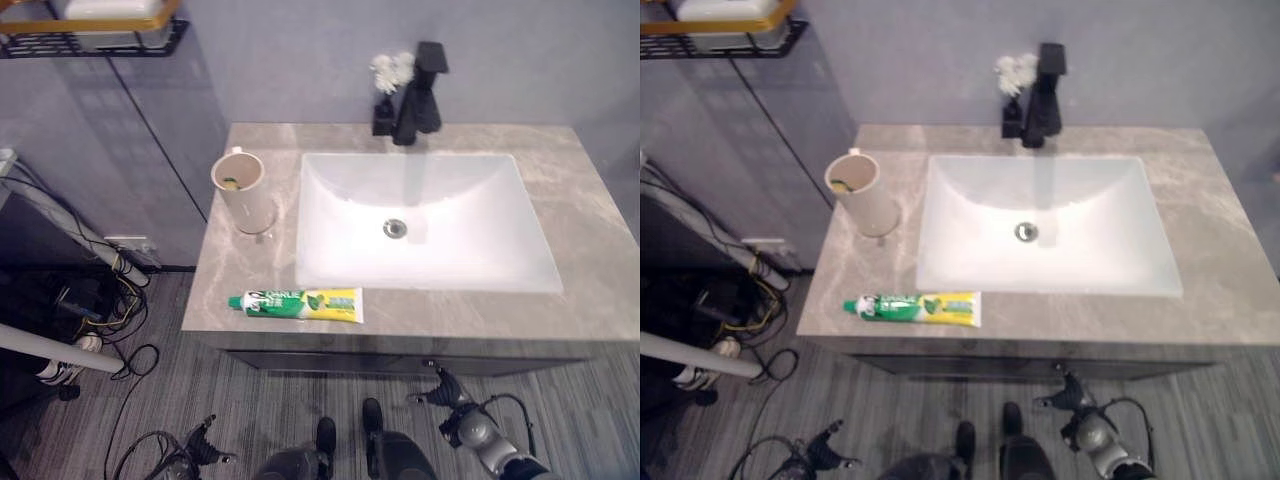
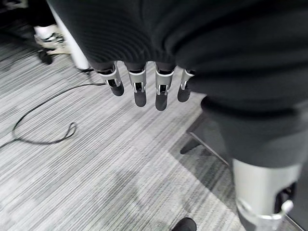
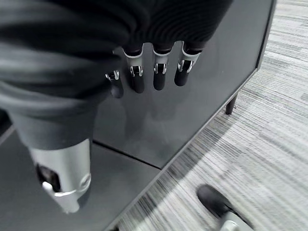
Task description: Put brush and paste in cup on sink, flatten towel.
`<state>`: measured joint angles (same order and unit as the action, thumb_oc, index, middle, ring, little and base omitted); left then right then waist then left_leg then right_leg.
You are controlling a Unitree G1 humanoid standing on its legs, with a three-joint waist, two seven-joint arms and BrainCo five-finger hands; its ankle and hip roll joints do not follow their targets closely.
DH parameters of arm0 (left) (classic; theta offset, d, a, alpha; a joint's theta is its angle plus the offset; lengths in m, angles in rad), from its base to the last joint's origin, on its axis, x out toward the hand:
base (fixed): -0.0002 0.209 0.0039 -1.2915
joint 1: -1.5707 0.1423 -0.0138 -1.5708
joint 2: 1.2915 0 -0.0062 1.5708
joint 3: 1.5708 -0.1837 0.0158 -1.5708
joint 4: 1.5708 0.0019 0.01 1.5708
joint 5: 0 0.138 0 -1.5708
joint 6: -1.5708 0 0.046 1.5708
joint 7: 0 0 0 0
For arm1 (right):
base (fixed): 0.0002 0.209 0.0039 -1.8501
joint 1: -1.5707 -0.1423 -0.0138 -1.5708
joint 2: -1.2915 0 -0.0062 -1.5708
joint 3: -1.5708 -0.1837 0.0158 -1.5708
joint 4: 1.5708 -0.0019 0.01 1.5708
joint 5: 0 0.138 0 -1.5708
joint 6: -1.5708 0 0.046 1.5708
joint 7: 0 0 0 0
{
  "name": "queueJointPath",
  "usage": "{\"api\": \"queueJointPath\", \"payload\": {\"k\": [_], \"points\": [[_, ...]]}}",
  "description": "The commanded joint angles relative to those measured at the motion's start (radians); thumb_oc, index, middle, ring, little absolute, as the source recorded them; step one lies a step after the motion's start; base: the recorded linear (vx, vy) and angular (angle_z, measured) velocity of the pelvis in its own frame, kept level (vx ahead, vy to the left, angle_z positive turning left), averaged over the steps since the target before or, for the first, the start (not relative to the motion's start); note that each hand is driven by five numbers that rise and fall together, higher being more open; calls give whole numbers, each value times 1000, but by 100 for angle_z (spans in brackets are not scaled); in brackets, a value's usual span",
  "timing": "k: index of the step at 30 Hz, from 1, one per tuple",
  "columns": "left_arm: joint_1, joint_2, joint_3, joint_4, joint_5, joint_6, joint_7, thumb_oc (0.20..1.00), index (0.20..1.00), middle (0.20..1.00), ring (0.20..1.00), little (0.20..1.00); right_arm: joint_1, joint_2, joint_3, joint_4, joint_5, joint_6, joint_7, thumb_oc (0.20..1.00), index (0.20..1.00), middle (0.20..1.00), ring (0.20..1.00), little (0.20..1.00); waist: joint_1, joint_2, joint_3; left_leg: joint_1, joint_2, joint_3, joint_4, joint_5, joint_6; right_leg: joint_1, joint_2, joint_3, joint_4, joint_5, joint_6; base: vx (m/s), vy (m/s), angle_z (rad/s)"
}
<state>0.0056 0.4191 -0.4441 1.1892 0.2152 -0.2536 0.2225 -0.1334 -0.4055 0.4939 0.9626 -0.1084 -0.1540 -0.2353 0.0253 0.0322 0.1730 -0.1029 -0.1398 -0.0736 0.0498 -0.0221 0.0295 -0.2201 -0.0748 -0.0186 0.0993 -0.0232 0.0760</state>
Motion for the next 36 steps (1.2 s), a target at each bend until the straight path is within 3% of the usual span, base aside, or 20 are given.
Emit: {"api": "queueJointPath", "payload": {"k": [1,6,9,11,12,16,19,20,22,27,32,36], "points": [[5,41,31,-47,15,-36,36,1000,1000,1000,1000,1000,-72,-19,6,18,-35,-48,-18,1000,1000,1000,1000,1000,36,-22,-24,-81,96,-9,115,-31,-63,71,-58,4,-52,71,64,32,-152,50],[41,101,14,-158,60,-52,59,1000,1000,1000,1000,1000,-93,1,-4,120,-31,-45,-39,1000,1000,1000,1000,1000,66,-10,-23,-91,99,-60,72,7,-80,81,-64,-41,-63,56,57,-23,-115,49],[152,279,-23,-445,161,-108,64,1000,1000,1000,1000,1000,-114,18,-25,279,-65,-31,-59,1000,1000,1000,1000,1000,109,26,-23,-106,91,-114,41,34,-89,91,-76,-98,-70,45,58,-22,-85,51],[214,351,-17,-558,192,-129,55,1000,1000,1000,1000,1000,-112,20,-51,347,-89,-17,-66,1000,1000,1000,1000,1000,127,46,-28,-103,86,-129,29,39,-90,103,-82,-116,-76,41,61,39,-33,60],[257,421,19,-662,210,-143,56,1000,1000,1000,1000,1000,-100,12,-84,394,-107,-1,-69,1000,1000,1000,1000,1000,145,67,-32,-98,82,-138,14,46,-92,113,-88,-133,-81,39,65,45,-22,36],[322,521,116,-811,236,-147,73,1000,1000,1000,1000,1000,-71,2,-138,435,-120,23,-75,1000,1000,1000,1000,1000,163,92,-42,-82,77,-166,-22,71,-101,135,-95,-162,-90,34,66,26,-19,36],[384,610,314,-1025,221,-153,94,1000,1000,1000,1000,1000,-15,-10,-219,441,-77,43,-61,1000,1000,1000,1000,1000,188,118,-56,-72,74,-213,-72,111,-121,161,-100,-217,-115,38,70,11,-45,33],[399,615,328,-1038,218,-150,87,1000,1000,1000,1000,1000,-14,-7,-218,439,-77,44,-60,1000,1000,1000,1000,1000,183,116,-57,-71,75,-217,-75,114,-122,164,-100,-221,-118,39,70,0,-41,60],[434,642,461,-1150,197,-149,98,1000,1000,1000,1000,1000,18,-5,-234,432,-59,56,-39,1000,1000,1000,1000,1000,183,119,-70,-70,75,-235,-106,134,-131,182,-102,-249,-146,50,74,25,-32,75],[460,652,607,-1254,132,-153,125,1000,1000,1000,1000,1000,32,8,-222,411,-53,67,-16,1000,1000,1000,1000,1000,176,113,-80,-69,75,-236,-123,138,-131,191,-103,-254,-174,66,78,11,-3,10],[439,658,690,-1319,64,-162,131,1000,1000,1000,1000,1000,34,32,-220,379,-15,69,9,1000,1000,1000,1000,1000,157,99,-85,-69,79,-203,-129,126,-125,175,-109,-220,-184,82,82,28,35,-4],[398,659,693,-1342,16,-167,114,1000,1000,1000,1000,1000,12,51,-210,348,28,63,17,1000,1000,1000,1000,1000,134,82,-75,-77,87,-149,-135,116,-115,127,-114,-155,-187,107,88,-15,60,-37]]}}
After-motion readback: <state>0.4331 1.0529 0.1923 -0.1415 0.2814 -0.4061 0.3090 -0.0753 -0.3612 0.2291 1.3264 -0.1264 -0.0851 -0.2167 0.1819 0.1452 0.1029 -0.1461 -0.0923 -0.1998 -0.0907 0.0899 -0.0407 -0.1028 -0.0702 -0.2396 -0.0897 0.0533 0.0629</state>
